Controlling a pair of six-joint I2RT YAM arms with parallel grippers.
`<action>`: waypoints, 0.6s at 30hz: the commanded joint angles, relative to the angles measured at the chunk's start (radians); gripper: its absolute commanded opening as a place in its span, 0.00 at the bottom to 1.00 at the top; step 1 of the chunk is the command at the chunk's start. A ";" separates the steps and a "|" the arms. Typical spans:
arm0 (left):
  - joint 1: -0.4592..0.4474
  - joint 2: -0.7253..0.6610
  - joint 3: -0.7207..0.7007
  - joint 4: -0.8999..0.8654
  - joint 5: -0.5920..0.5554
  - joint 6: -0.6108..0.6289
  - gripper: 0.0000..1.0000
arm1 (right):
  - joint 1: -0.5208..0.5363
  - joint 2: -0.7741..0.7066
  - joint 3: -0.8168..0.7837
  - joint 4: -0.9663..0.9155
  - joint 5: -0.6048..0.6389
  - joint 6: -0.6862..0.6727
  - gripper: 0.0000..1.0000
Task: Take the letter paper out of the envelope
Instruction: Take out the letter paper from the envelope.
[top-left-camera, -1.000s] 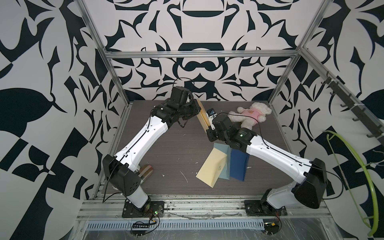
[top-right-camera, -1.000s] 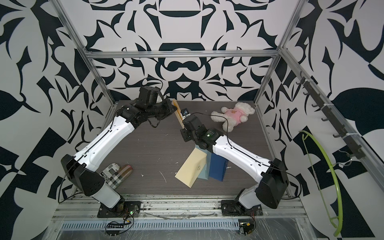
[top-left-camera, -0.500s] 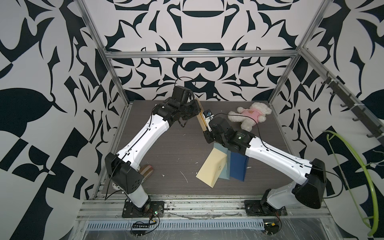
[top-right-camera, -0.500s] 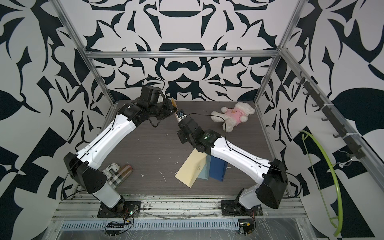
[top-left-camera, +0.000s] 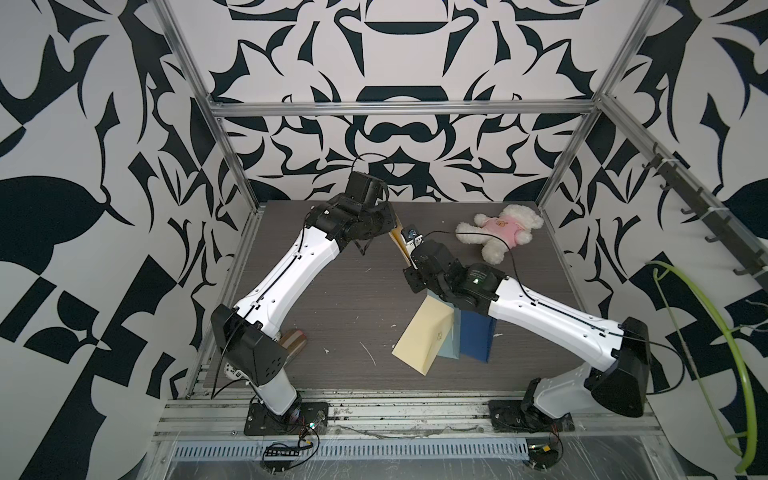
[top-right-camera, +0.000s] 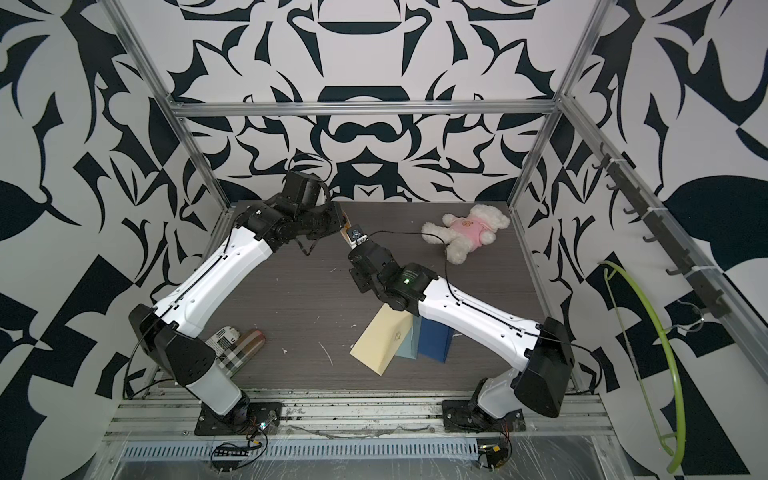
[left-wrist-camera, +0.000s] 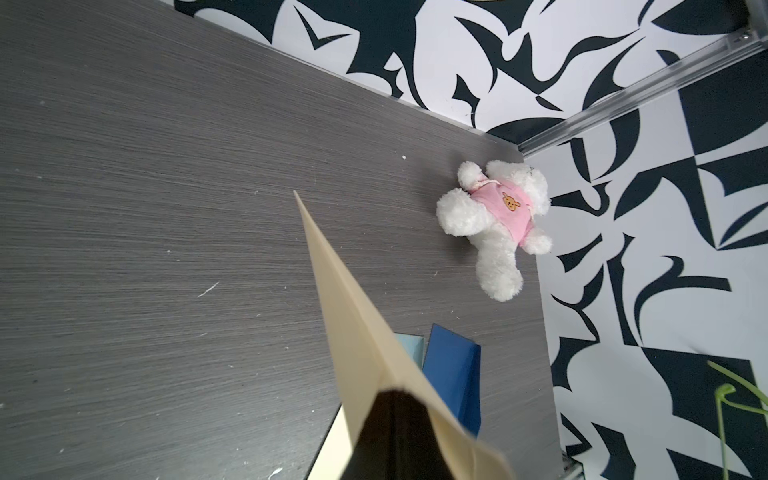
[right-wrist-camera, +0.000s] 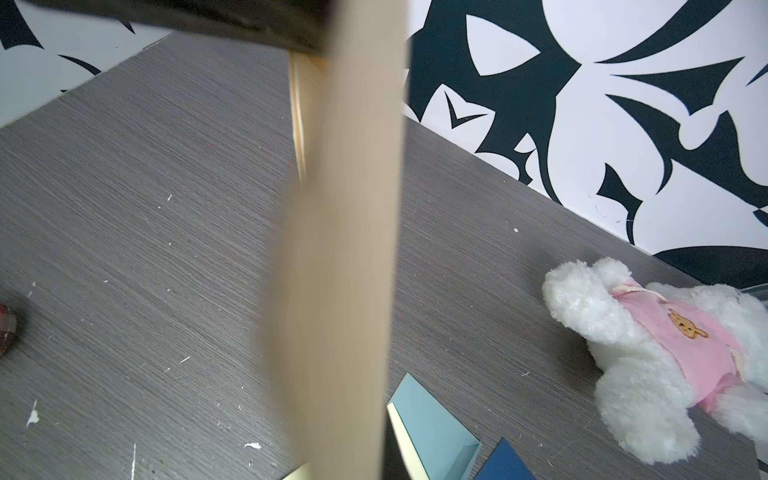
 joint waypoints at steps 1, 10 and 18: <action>0.008 0.002 0.049 -0.049 -0.066 0.053 0.05 | 0.018 -0.004 0.048 0.006 0.028 0.019 0.00; 0.008 0.015 0.089 -0.118 -0.113 0.085 0.07 | 0.034 0.008 0.049 -0.005 0.051 0.035 0.00; 0.007 0.041 0.113 -0.204 -0.085 0.057 0.17 | 0.035 0.022 0.066 -0.016 0.080 0.034 0.00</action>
